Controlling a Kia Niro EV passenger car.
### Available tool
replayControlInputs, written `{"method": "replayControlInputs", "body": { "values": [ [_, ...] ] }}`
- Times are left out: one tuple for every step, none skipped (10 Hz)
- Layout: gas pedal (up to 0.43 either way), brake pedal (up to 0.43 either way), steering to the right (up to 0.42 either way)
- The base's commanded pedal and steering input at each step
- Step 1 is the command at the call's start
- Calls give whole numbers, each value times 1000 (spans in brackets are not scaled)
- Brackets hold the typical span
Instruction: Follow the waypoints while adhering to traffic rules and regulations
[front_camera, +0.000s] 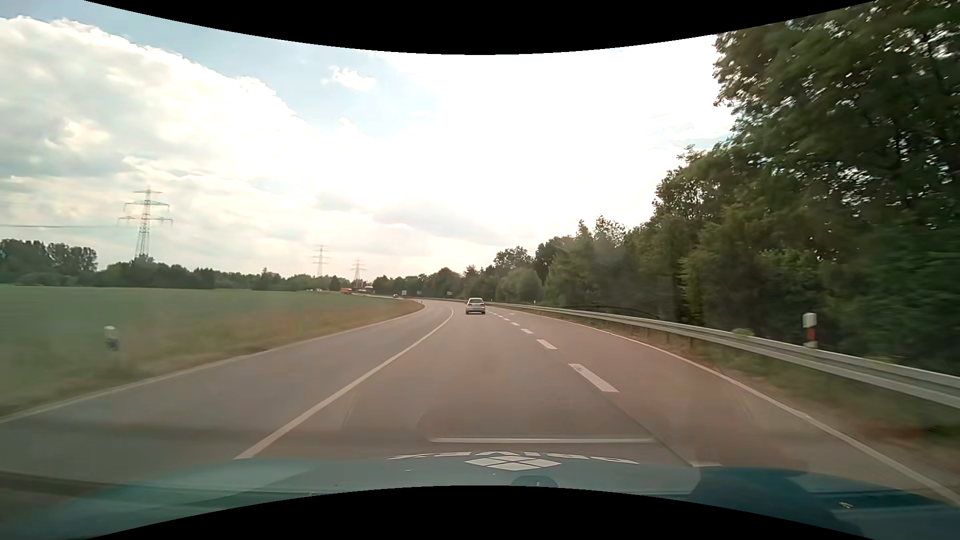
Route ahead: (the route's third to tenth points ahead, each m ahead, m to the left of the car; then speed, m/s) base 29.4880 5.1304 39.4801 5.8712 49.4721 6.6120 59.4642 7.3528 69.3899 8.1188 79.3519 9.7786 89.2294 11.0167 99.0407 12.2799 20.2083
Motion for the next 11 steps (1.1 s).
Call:
{"method": "replayControlInputs", "body": {
  "values": [
    [177, 0, -8],
    [177, 0, -8],
    [177, 0, -8],
    [177, 0, -8],
    [177, 0, -8],
    [177, 0, -8],
    [177, 0, -8],
    [189, 0, -8],
    [189, 0, -9],
    [197, 0, -9],
    [197, 0, -9]
  ]
}}
